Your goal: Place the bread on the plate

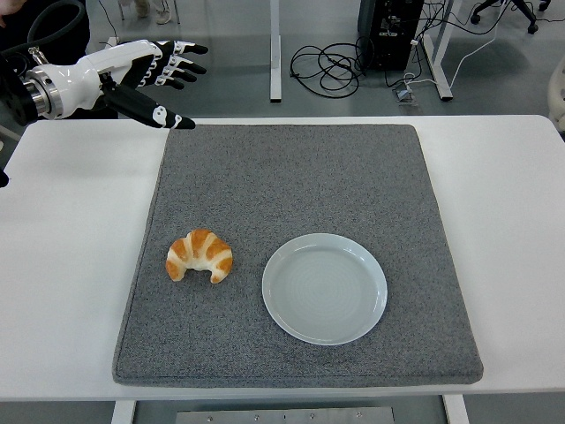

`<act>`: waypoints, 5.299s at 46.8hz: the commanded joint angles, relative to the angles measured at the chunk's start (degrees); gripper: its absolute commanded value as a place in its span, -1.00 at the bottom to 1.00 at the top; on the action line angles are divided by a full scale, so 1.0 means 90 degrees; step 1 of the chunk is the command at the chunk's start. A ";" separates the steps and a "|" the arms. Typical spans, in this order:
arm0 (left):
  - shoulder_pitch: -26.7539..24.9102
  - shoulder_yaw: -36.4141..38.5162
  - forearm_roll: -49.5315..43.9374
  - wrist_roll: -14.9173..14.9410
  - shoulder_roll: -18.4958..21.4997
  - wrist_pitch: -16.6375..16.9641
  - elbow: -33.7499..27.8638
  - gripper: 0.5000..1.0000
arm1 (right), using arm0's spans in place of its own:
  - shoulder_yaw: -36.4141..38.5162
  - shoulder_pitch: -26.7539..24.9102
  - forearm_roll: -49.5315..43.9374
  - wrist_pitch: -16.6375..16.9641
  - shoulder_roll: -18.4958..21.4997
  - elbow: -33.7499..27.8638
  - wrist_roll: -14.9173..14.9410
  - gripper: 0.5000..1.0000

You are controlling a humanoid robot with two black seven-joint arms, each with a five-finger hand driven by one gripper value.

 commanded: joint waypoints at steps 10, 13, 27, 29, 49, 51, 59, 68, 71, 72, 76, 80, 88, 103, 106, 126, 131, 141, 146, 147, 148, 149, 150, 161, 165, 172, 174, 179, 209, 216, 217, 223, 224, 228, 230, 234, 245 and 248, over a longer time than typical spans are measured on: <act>0.0231 0.0010 0.1412 0.0014 0.0484 0.0028 -0.0711 0.46 | 0.0000 0.0000 0.0000 0.0000 0.0000 -0.0009 0.0000 1.00; 0.0397 0.0010 0.1695 0.0014 0.0543 0.0106 -0.0799 0.45 | 0.0000 0.0000 0.0000 0.0000 0.0000 0.0001 0.0000 1.00; 0.0954 0.0001 0.2867 -0.0005 0.0631 0.0565 -0.1063 0.44 | 0.0000 0.0000 0.0000 0.0000 0.0000 0.0001 0.0000 1.00; 0.0973 -0.0009 0.3062 -0.0005 0.0660 0.0653 -0.1082 0.44 | 0.0000 0.0000 0.0000 0.0000 0.0000 0.0001 0.0000 1.00; 0.1647 -0.0048 0.3278 -0.0025 0.0573 0.1141 -0.1395 0.44 | 0.0000 0.0000 0.0000 0.0000 0.0000 0.0001 0.0000 1.00; 0.1774 -0.0048 0.3278 -0.0025 0.0495 0.1200 -0.1395 0.44 | 0.0000 0.0000 0.0000 0.0000 0.0000 0.0001 0.0000 1.00; 0.2291 -0.0078 0.3288 -0.0074 0.0173 0.1502 -0.1376 0.44 | 0.0000 0.0000 0.0000 0.0000 0.0000 0.0001 0.0000 1.00; 0.2536 -0.0068 0.3308 -0.0113 -0.0179 0.1893 -0.1161 0.44 | 0.0000 0.0000 0.0000 0.0000 0.0000 0.0001 0.0000 1.00; 0.2585 -0.0068 0.3308 -0.0210 -0.0286 0.1971 -0.1044 0.44 | 0.0000 0.0000 0.0000 0.0000 0.0000 0.0001 0.0000 1.00; 0.2604 -0.0068 0.3308 -0.0239 -0.0316 0.1991 -0.1005 0.44 | 0.0000 0.0000 0.0000 0.0000 0.0000 0.0001 0.0000 1.00; 0.2624 -0.0048 0.3308 -0.0347 -0.0413 0.2059 -0.0858 0.44 | 0.0000 0.0000 0.0000 0.0000 0.0000 0.0001 0.0000 1.00; 0.2702 -0.0048 0.3308 -0.0357 -0.0443 0.2089 -0.0848 0.44 | 0.0000 0.0000 0.0000 0.0000 0.0000 0.0001 0.0000 1.00; 0.2887 -0.0058 0.3317 -0.0367 -0.0492 0.2118 -0.0760 0.44 | 0.0000 0.0000 0.0000 0.0000 0.0000 0.0001 0.0000 1.00; 0.2975 -0.0009 0.3317 -0.0571 -0.0794 0.2333 -0.0311 0.44 | 0.0000 0.0000 0.0000 0.0000 0.0000 0.0001 0.0000 1.00; 0.3024 -0.0009 0.3317 -0.0708 -0.0843 0.2372 -0.0204 0.43 | 0.0000 0.0000 0.0000 0.0000 0.0000 -0.0009 0.0000 1.00; 0.3122 -0.0009 0.3317 -0.0806 -0.1000 0.2392 0.0050 0.17 | 0.0000 0.0000 0.0000 0.0000 0.0000 0.0001 0.0000 1.00; 0.3122 0.0001 0.3317 -0.0952 -0.1019 0.2392 0.0109 0.03 | 0.0000 0.0000 0.0000 0.0000 0.0000 0.0001 0.0000 1.00; 0.3122 0.0001 0.3483 -0.1001 -0.1048 0.2392 0.0128 -0.48 | 0.0000 0.0000 0.0000 0.0000 0.0000 0.0001 0.0000 1.00; 0.3112 0.0001 0.3561 -0.1011 -0.1048 0.2392 0.0128 -0.75 | 0.0000 0.0000 0.0000 0.0000 0.0000 0.0001 0.0000 1.00; 0.3112 0.0001 0.3561 -0.1011 -0.1048 0.2392 0.0128 -0.80 | 0.0000 0.0000 0.0000 0.0000 0.0000 0.0001 0.0000 1.00; 0.3112 0.0001 0.3581 -0.1011 -0.1048 0.2392 0.0128 -0.86 | 0.0000 0.0000 0.0000 0.0000 0.0000 0.0001 0.0000 1.00; 0.3112 0.0001 0.3610 -0.1011 -0.1048 0.2392 0.0128 -0.94 | 0.0000 0.0000 0.0000 0.0000 0.0000 0.0001 0.0000 1.00; 0.3112 0.0001 0.3630 -0.1011 -0.1048 0.2392 0.0128 -1.00 | 0.0000 0.0000 0.0000 0.0000 0.0000 0.0001 0.0000 1.00; 0.3044 -0.0058 0.3718 -0.1002 -0.1048 0.2392 0.0206 -1.00 | 0.0000 0.0000 0.0000 0.0000 0.0000 0.0001 0.0000 1.00; 0.3024 -0.0078 0.3610 -0.0992 -0.1039 0.2382 0.0275 -1.00 | 0.0000 0.0000 0.0000 0.0000 0.0000 0.0001 0.0000 1.00; 0.3015 -0.0087 0.3610 -0.0992 -0.1009 0.2382 0.0275 -1.00 | 0.0000 0.0000 0.0000 0.0000 0.0000 0.0001 0.0000 1.00; 0.3005 -0.0097 0.3601 -0.1001 -0.1000 0.2382 0.0265 -1.00 | 0.0000 0.0000 0.0000 0.0000 0.0000 0.0001 0.0000 1.00; 0.2898 -0.0146 0.3601 -0.1001 -0.0931 0.2333 0.0255 -1.00 | 0.0000 0.0000 0.0000 0.0000 0.0000 0.0001 0.0000 1.00; 0.1248 -0.0146 0.2976 -0.0923 -0.0013 0.1386 -0.0164 -1.00 | 0.0000 0.0000 0.0000 0.0000 0.0000 0.0001 0.0000 1.00; 0.0828 -0.0126 0.2936 -0.0884 -0.0023 0.1278 -0.0164 -1.00 | 0.0000 0.0000 0.0000 0.0000 0.0000 0.0001 0.0000 1.00; 0.0769 -0.0126 0.2936 -0.0865 -0.0023 0.1249 -0.0164 -1.00 | 0.0000 0.0000 0.0000 0.0000 0.0000 0.0001 0.0000 1.00; 0.0437 -0.0136 0.2927 -0.0757 -0.0082 0.1171 -0.0145 -1.00 | 0.0000 0.0000 0.0000 0.0000 0.0000 0.0001 0.0000 1.00; 0.0388 -0.0136 0.2927 -0.0738 -0.0101 0.1171 -0.0145 -1.00 | 0.0000 0.0000 0.0000 0.0000 0.0000 0.0001 0.0000 1.00; 0.0212 -0.0136 0.2888 -0.0660 -0.0267 0.1171 -0.0116 -1.00 | 0.0000 0.0000 0.0000 0.0000 0.0000 0.0001 0.0000 1.00; 0.0134 -0.0136 0.2888 -0.0621 -0.0374 0.1171 -0.0096 -1.00 | 0.0000 0.0000 0.0000 0.0000 0.0000 -0.0009 0.0000 1.00; 0.0027 -0.0136 0.2878 -0.0513 -0.0589 0.1180 -0.0077 -1.00 | 0.0000 0.0000 0.0000 0.0000 0.0000 0.0001 0.0000 1.00; -0.0169 -0.0146 0.2829 -0.0387 -0.1467 0.1200 0.0197 -1.00 | 0.0000 0.0000 0.0000 0.0000 0.0000 -0.0009 0.0000 1.00; -0.0198 -0.0146 0.2781 -0.0318 -0.1702 0.1210 0.0265 -1.00 | 0.0000 0.0000 0.0000 0.0000 0.0000 0.0001 0.0000 1.00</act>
